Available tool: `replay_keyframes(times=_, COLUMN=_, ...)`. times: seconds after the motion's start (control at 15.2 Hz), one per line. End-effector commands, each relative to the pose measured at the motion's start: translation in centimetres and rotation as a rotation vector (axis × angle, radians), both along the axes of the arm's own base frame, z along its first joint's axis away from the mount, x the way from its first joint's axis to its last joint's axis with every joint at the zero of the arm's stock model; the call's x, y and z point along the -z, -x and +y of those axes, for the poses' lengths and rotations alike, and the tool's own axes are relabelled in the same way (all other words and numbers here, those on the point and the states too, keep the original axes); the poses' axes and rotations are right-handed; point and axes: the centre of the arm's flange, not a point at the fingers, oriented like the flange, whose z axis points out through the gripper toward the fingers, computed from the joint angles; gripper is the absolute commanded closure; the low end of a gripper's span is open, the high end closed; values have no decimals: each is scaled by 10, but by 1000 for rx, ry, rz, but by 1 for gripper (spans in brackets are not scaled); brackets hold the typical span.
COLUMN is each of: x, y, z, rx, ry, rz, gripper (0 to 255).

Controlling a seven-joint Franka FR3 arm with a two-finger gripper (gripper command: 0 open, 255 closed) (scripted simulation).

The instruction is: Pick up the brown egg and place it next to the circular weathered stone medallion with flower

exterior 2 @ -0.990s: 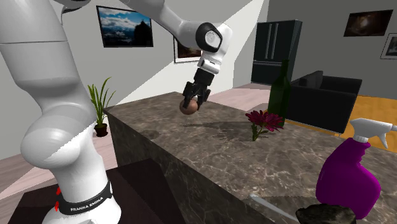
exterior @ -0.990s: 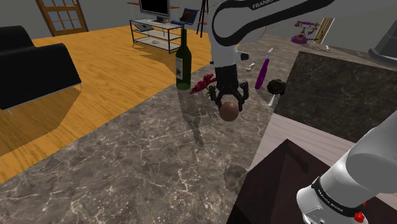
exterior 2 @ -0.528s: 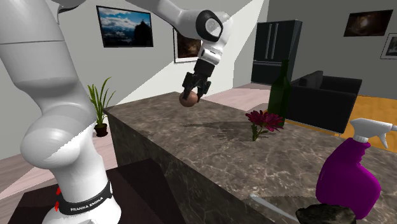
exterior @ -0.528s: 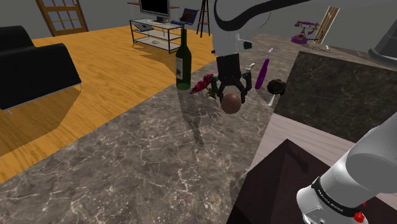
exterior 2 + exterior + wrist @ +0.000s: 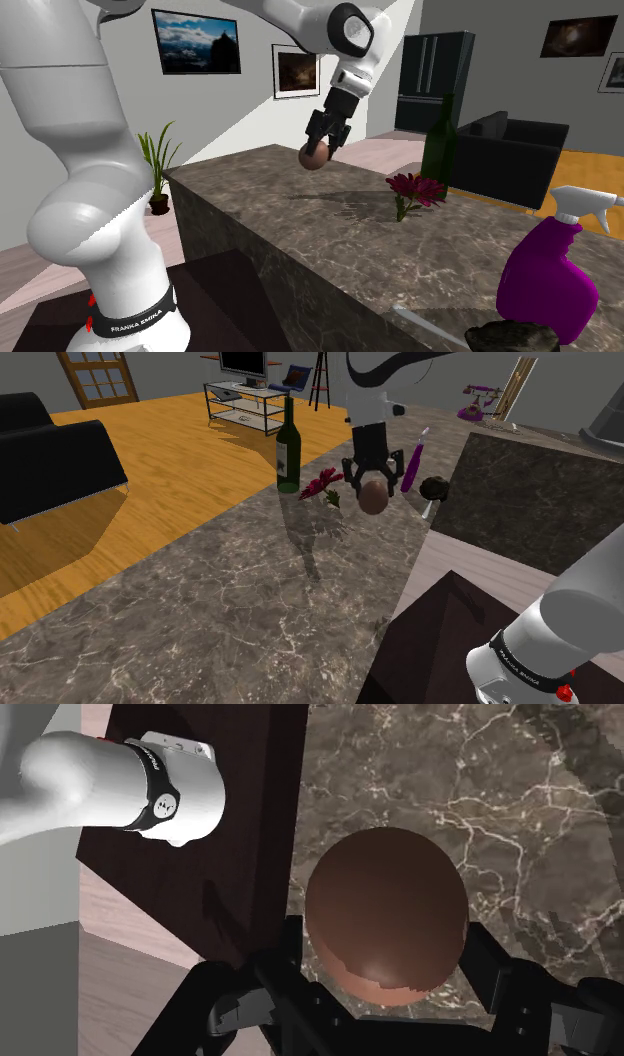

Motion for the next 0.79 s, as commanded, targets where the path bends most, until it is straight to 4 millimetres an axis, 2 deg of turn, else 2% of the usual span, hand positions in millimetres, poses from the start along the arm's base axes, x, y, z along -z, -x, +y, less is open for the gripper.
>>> replay_keyframes(times=0.0, x=1, y=-12, z=-27, rx=-1, ry=0, rz=0, gripper=255)
replay_keyframes(times=0.73, x=1, y=-70, z=-160, rx=-1, ry=0, rz=0, gripper=255)
